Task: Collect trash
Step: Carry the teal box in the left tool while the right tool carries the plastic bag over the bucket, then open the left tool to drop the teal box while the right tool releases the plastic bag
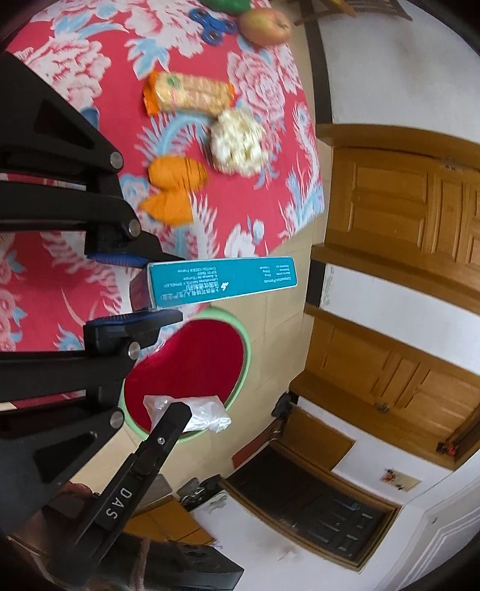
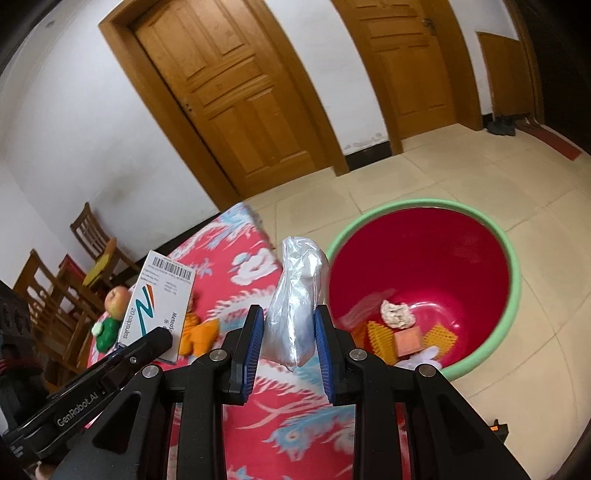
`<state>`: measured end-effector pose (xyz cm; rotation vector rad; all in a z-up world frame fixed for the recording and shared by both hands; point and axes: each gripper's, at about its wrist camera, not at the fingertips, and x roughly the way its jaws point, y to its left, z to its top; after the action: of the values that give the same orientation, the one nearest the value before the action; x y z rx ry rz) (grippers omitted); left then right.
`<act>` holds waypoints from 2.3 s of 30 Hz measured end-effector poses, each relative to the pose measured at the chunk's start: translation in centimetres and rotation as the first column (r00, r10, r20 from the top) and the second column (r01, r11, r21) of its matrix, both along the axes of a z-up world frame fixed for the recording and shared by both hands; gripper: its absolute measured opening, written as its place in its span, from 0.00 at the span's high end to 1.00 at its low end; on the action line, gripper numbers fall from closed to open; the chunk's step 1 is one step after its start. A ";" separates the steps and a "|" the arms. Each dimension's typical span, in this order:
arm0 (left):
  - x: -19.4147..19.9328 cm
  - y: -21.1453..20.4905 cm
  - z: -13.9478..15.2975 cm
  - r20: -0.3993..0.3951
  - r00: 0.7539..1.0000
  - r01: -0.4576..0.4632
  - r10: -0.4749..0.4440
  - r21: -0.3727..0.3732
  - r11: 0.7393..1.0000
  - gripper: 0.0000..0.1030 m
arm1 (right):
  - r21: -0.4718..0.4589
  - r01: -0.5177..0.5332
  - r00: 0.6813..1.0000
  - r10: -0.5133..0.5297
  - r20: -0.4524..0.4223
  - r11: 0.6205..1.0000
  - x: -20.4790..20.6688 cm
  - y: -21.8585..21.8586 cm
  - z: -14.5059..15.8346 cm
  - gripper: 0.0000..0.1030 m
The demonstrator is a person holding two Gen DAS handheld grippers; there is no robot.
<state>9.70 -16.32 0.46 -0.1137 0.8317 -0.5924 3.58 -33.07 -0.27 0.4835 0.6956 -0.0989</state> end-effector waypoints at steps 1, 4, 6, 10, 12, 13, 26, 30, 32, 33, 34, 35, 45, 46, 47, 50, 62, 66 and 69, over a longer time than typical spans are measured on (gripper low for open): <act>0.0 -0.6 0.0 -0.001 1.000 0.010 -0.010 0.005 1.000 0.80 | 0.004 0.008 1.000 -0.008 -0.002 1.000 -0.1 -0.4 -0.1 0.72; 0.0 -2.1 -0.3 -0.007 0.999 0.036 -0.036 0.018 0.999 0.80 | 0.016 0.034 0.999 -0.034 -0.009 0.999 -0.2 -1.6 -0.5 0.72; 0.1 -3.2 -0.5 -0.010 0.998 0.055 -0.055 0.029 0.998 0.80 | 0.023 0.051 0.999 -0.051 -0.016 0.998 -0.3 -2.4 -0.8 0.72; 0.5 -5.0 -1.0 -0.020 0.996 0.087 -0.086 0.046 0.995 0.80 | 0.035 0.082 0.996 -0.081 -0.031 0.996 -0.5 -4.0 -1.5 0.72; 0.8 -6.0 -1.4 -0.028 0.994 0.105 -0.103 0.057 0.993 0.80 | 0.042 0.097 0.995 -0.095 -0.039 0.994 -0.6 -4.6 -1.8 0.72; 0.9 -6.5 -1.6 -0.032 0.993 0.112 -0.110 0.060 0.992 0.80 | 0.045 0.103 0.994 -0.101 -0.044 0.994 -0.6 -4.9 -2.0 0.72; 2.1 -11.0 -3.8 -0.078 0.981 0.183 -0.176 0.099 0.978 0.80 | 0.062 0.175 0.981 -0.168 -0.099 0.983 -0.2 -8.1 -4.0 0.70; 2.2 -12.0 -4.2 -0.080 0.978 0.200 -0.192 0.112 0.973 0.80 | 0.054 0.185 0.979 -0.179 -0.102 0.981 -0.2 -8.5 -4.1 0.69; 2.1 -12.4 -4.2 -0.080 0.977 0.205 -0.197 0.118 0.972 0.80 | 0.052 0.190 0.978 -0.184 -0.102 0.980 -0.2 -8.6 -4.1 0.68; 2.2 -12.5 -4.2 -0.082 0.977 0.204 -0.195 0.121 0.971 0.80 | 0.052 0.195 0.977 -0.189 -0.102 0.979 -0.1 -8.8 -4.1 0.68; 2.2 -12.6 -4.3 -0.086 0.977 0.205 -0.195 0.123 0.971 0.80 | 0.053 0.197 0.976 -0.191 -0.103 0.979 -0.1 -8.9 -4.1 0.68; 2.2 -12.6 -4.3 -0.088 0.977 0.206 -0.196 0.124 0.971 0.78 | 0.054 0.199 0.976 -0.192 -0.103 0.979 0.0 -8.9 -4.2 0.68; 2.3 -12.1 -4.3 -0.095 0.982 0.175 -0.164 0.130 0.976 0.73 | 0.060 0.201 0.976 -0.194 -0.102 0.978 -0.1 -9.2 -4.3 0.62; 2.3 -12.0 -4.2 -0.095 0.982 0.173 -0.162 0.130 0.976 0.73 | 0.059 0.200 0.976 -0.193 -0.102 0.978 -0.2 -9.1 -4.2 0.62; 2.3 -11.8 -4.2 -0.093 0.983 0.169 -0.158 0.128 0.977 0.73 | 0.058 0.199 0.976 -0.193 -0.101 0.978 -0.2 -9.1 -4.2 0.62; 2.2 -11.3 -3.9 -0.090 0.985 0.159 -0.148 0.125 0.979 0.73 | 0.056 0.199 0.976 -0.193 -0.098 0.978 -0.3 -9.0 -4.0 0.62; 1.5 -8.3 -2.7 -0.072 0.993 0.100 -0.093 0.108 0.989 0.72 | 0.035 0.177 0.982 -0.174 -0.069 0.984 -0.8 -7.2 -2.4 0.61; 1.6 -7.1 -2.3 -0.065 0.996 0.074 -0.068 0.102 0.992 0.72 | 0.027 0.162 0.985 -0.160 -0.059 0.986 -0.9 -6.3 -1.8 0.61; 1.5 -5.9 -2.0 -0.059 0.997 0.047 -0.041 0.099 0.994 0.72 | 0.018 0.148 0.988 -0.146 -0.054 0.989 -0.9 -5.5 -1.5 0.61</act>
<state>11.22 -22.23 -1.58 -0.0212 0.9197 -0.5898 2.65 -38.60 -1.74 0.5550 0.7124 -0.2434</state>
